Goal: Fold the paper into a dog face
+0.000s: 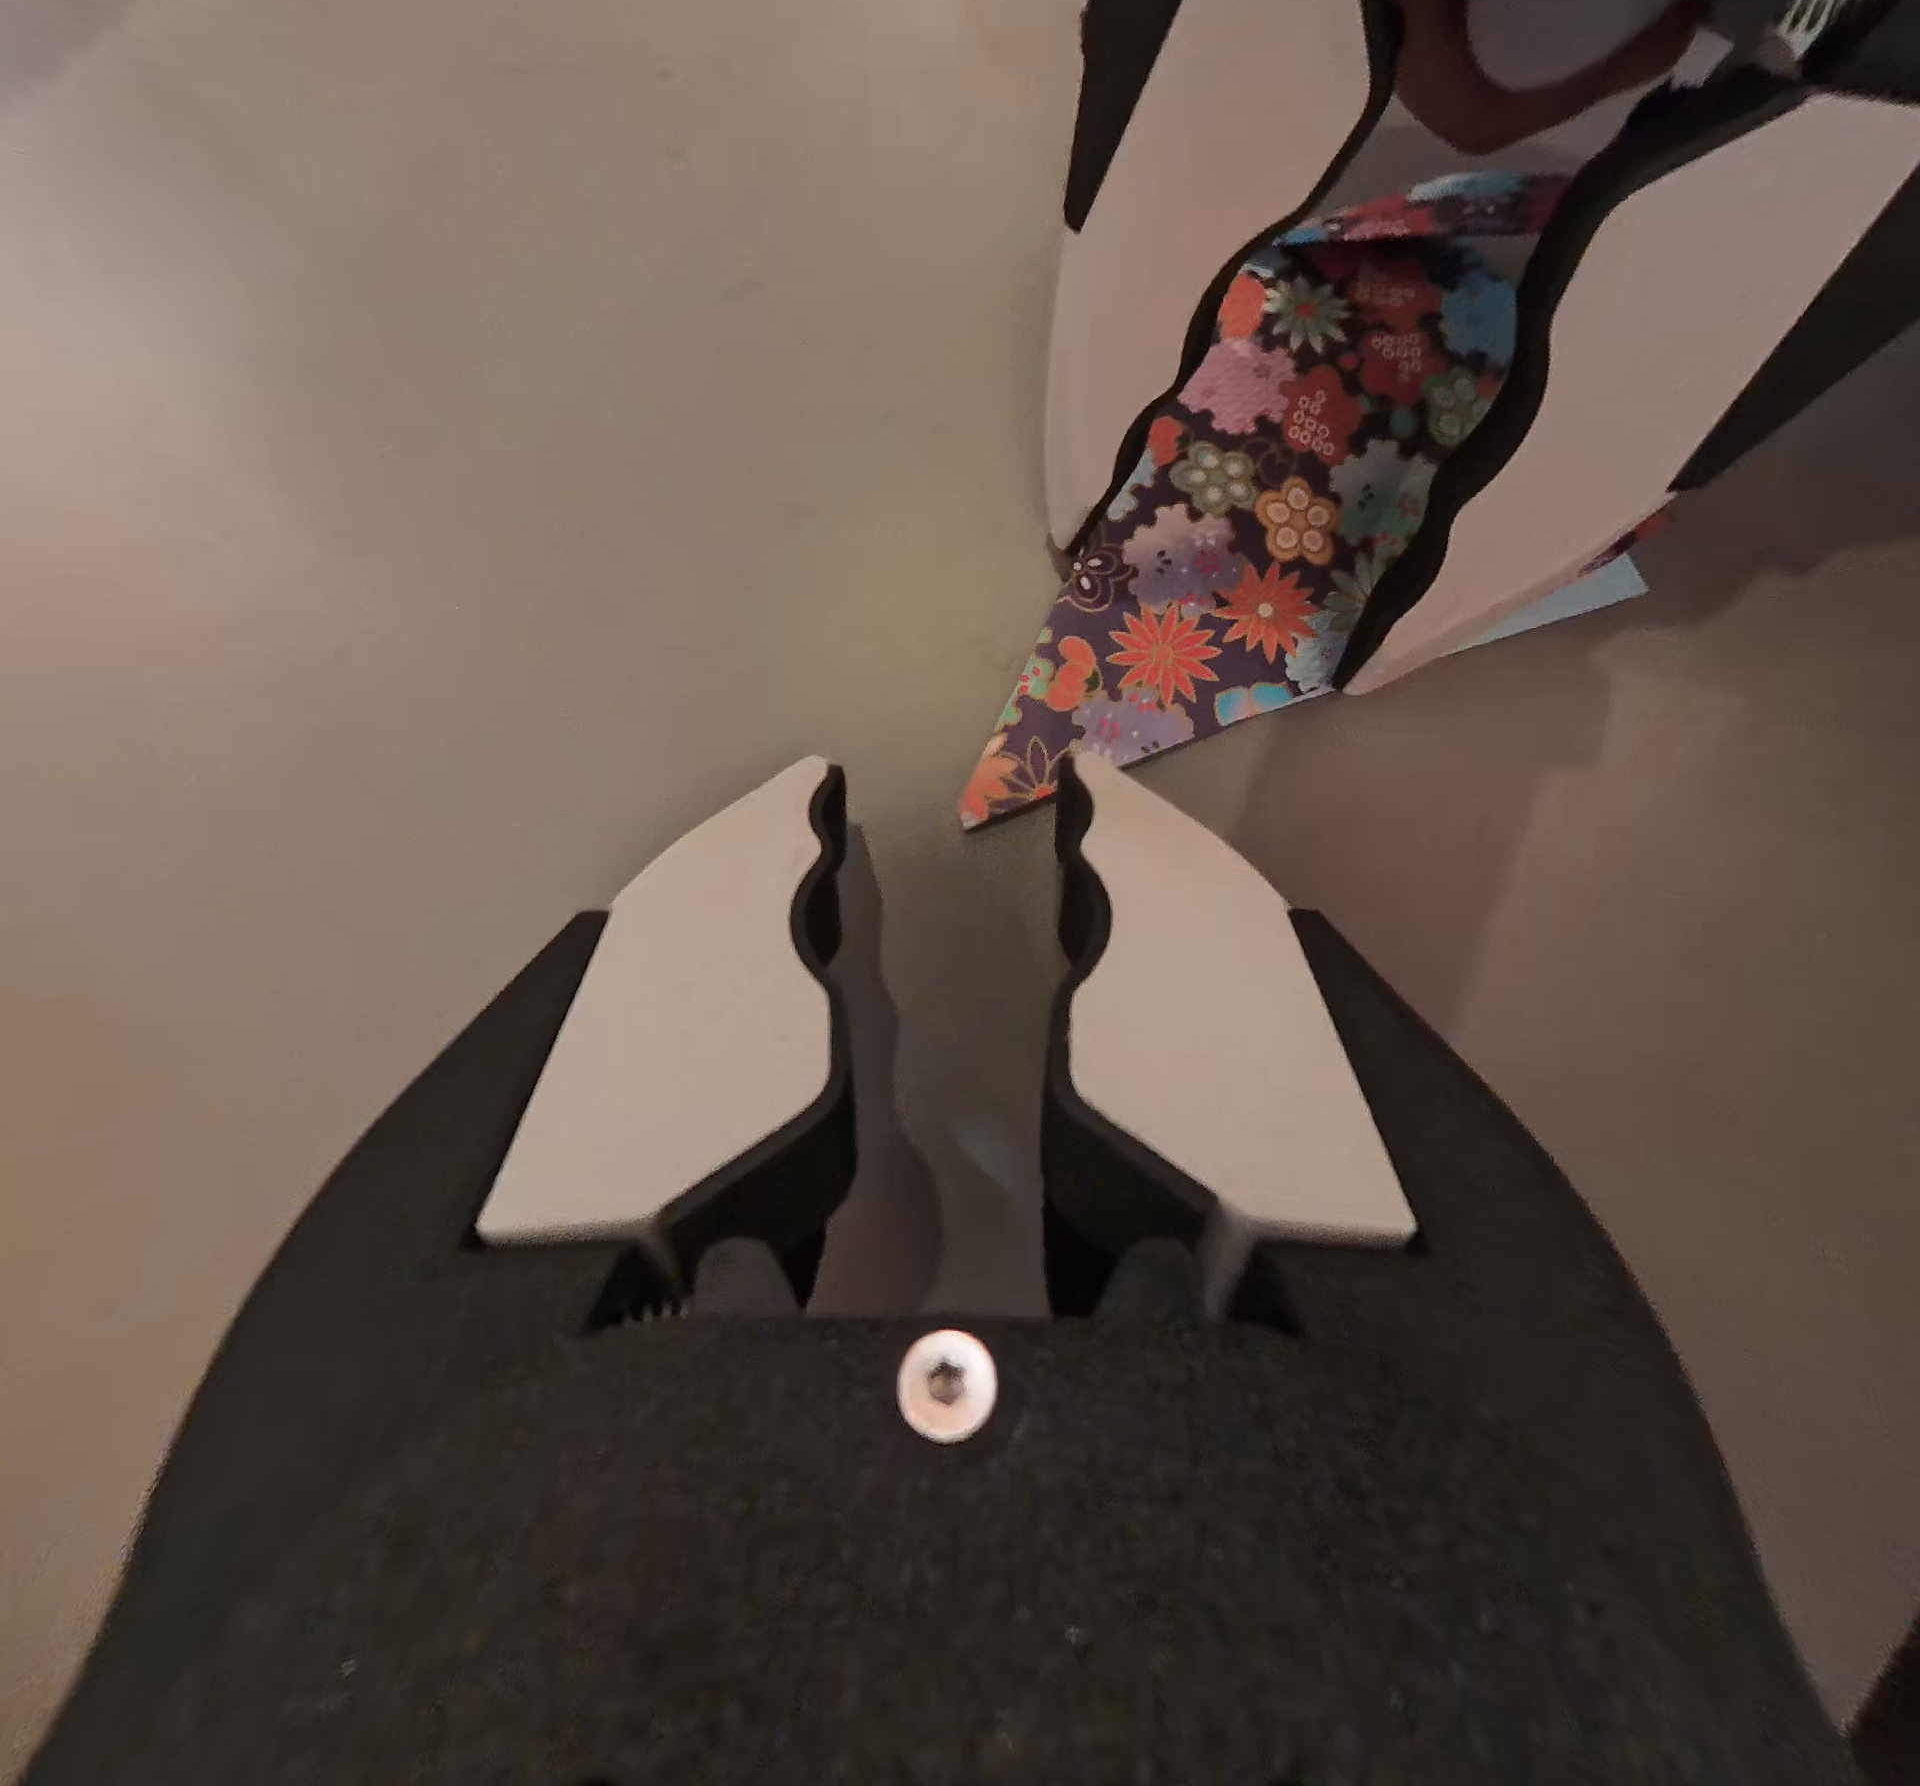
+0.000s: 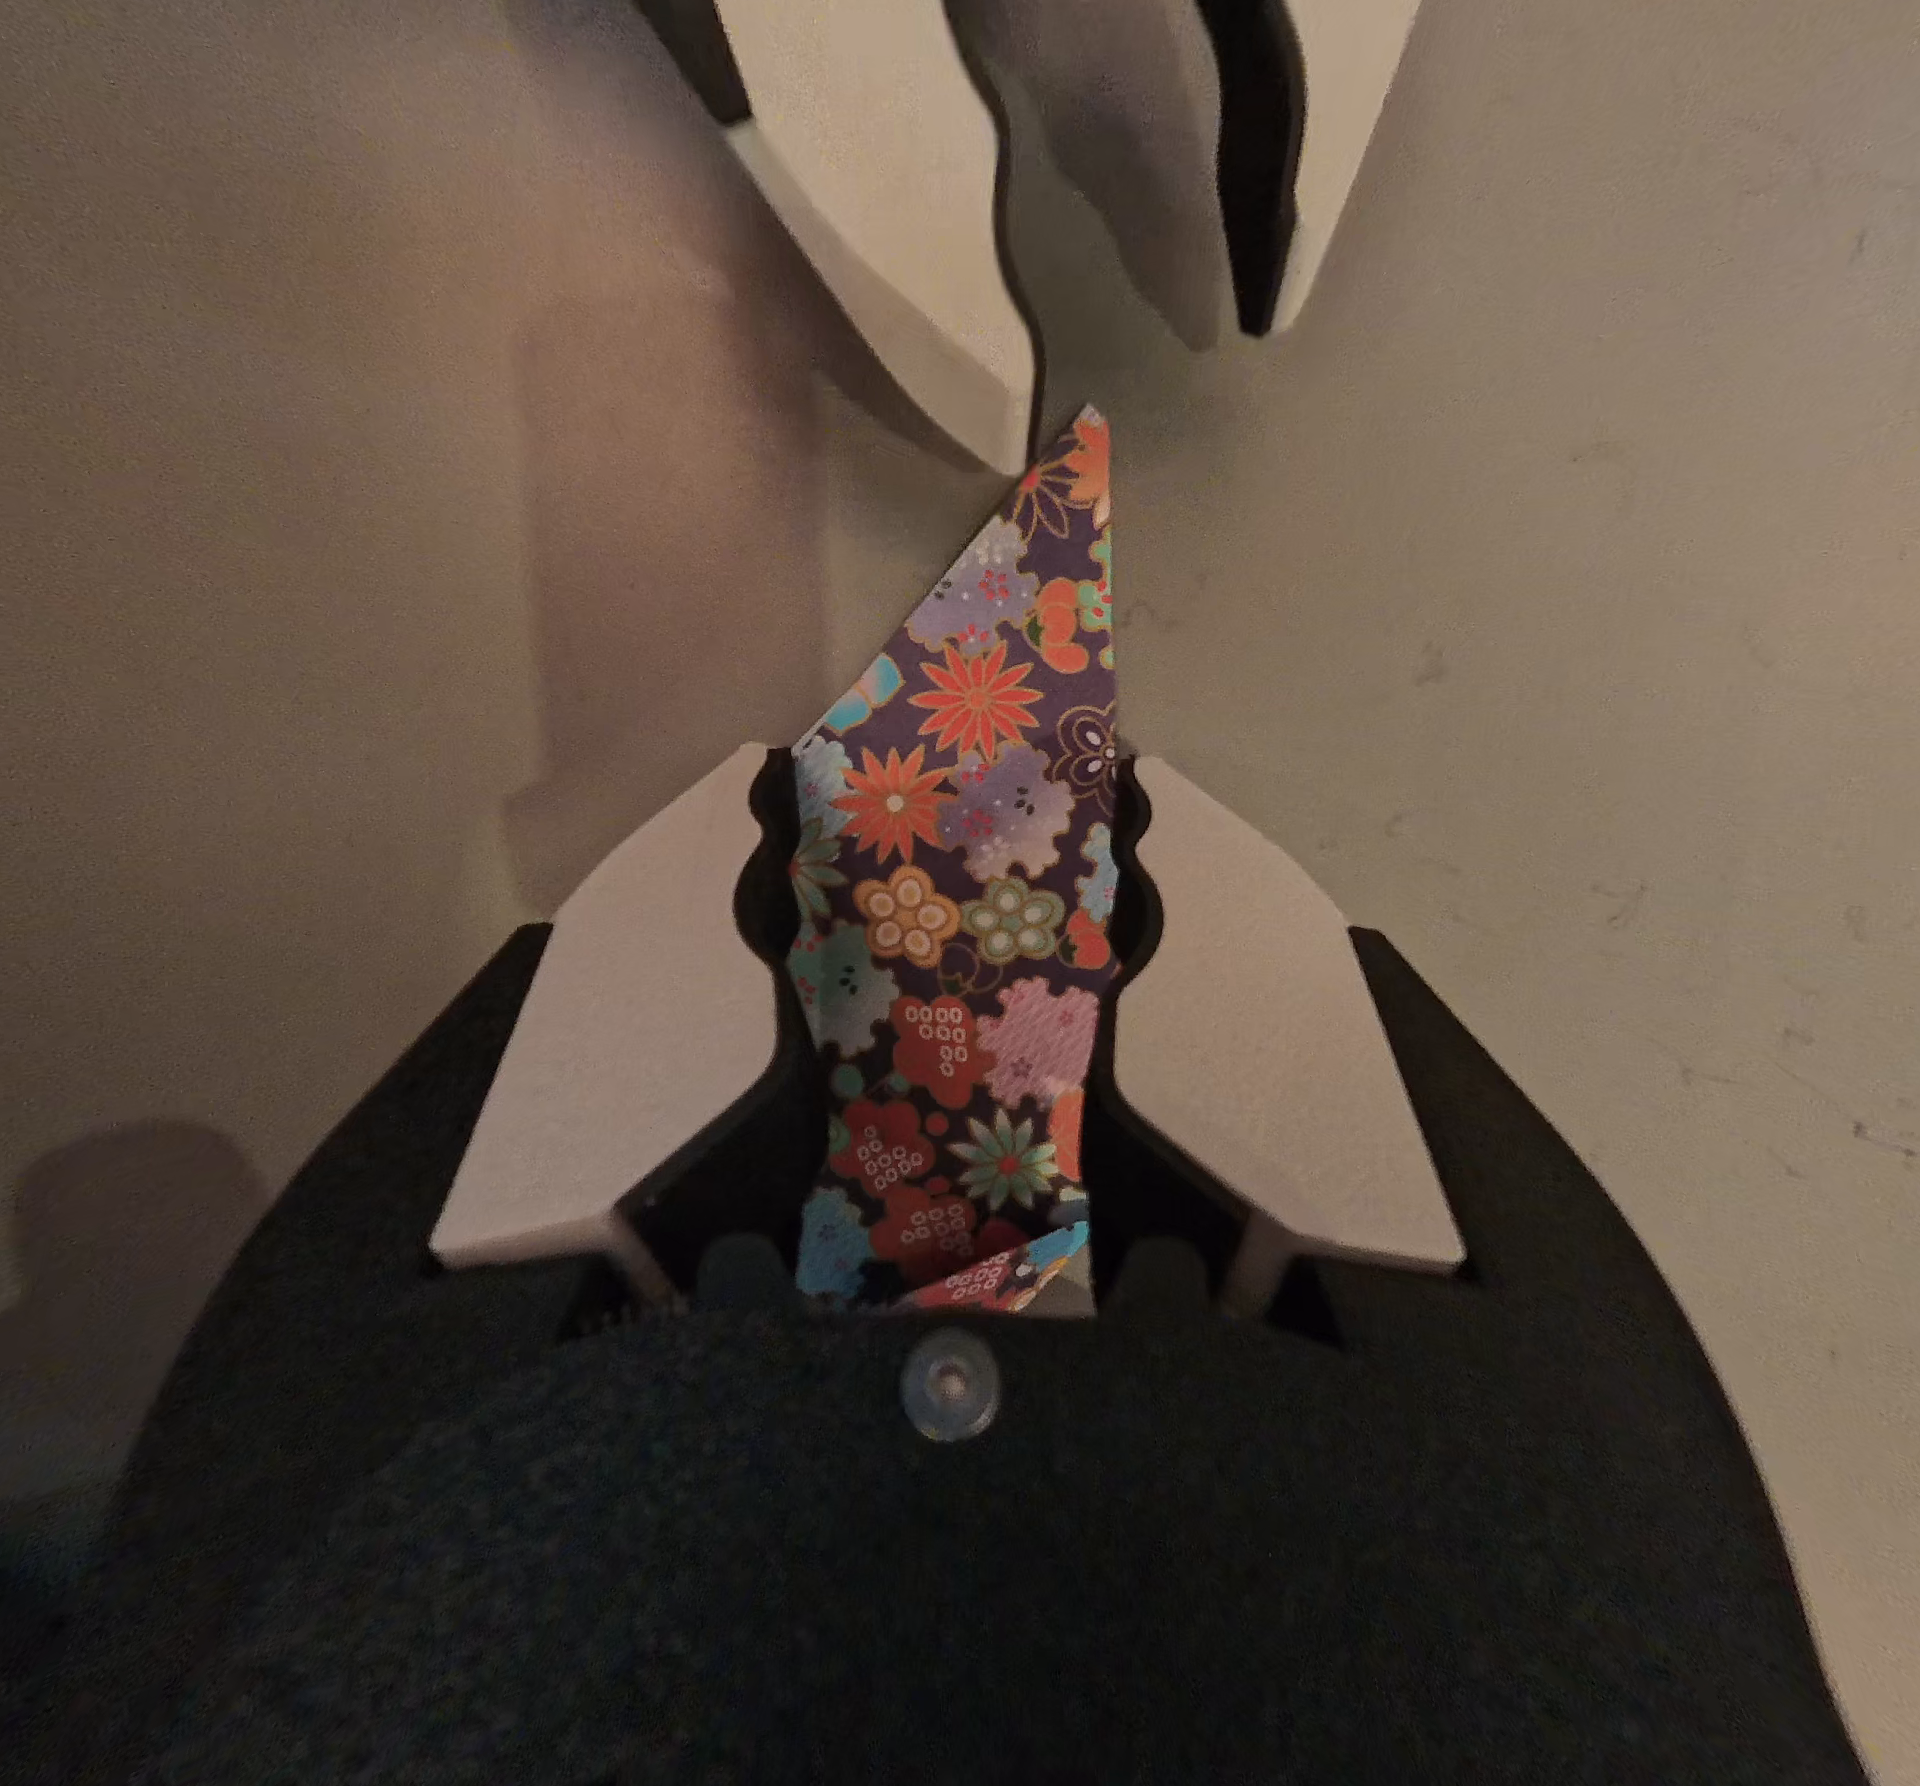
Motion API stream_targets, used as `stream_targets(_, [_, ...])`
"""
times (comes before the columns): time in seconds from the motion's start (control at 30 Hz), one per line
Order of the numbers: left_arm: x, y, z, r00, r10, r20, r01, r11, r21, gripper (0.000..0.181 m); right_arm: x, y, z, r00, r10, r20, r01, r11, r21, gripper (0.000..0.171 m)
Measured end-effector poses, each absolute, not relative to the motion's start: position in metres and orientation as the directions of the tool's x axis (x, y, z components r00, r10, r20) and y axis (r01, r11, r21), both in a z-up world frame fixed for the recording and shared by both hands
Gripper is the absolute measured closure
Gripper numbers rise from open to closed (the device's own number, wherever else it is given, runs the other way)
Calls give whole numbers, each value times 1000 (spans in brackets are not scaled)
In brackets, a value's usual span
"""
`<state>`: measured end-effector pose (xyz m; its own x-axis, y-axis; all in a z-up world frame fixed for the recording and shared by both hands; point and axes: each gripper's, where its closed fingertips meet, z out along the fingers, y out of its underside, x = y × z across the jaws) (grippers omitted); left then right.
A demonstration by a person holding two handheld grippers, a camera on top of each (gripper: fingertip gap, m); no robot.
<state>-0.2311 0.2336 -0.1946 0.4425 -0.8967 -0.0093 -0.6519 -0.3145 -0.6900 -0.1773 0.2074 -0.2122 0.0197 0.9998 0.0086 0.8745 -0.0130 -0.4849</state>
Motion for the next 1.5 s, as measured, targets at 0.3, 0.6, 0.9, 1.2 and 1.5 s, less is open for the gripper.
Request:
stream_targets(0.3, [-219,221,-201,374,-926,-45,-692,-247,-679,153,-174,208,-210,20,1000,20,878,-7,-478,115])
stream_targets(0.6, [-211,217,-209,320,-946,-56,-715,-202,-670,155,-172,206,-208,11,1000,16,879,-2,-477,116])
stream_targets(0.9, [-211,220,-209,319,-947,-33,-711,-216,-669,155,-174,207,-212,12,1000,10,880,-6,-475,116])
stream_targets(1.2, [-223,229,-201,494,-856,153,-587,-458,-667,143,-174,207,-212,16,1000,10,877,-10,-481,116])
stream_targets(1.5, [-218,229,-204,562,-785,260,-501,-573,-649,151,-174,207,-212,12,1000,12,866,-4,-500,116])
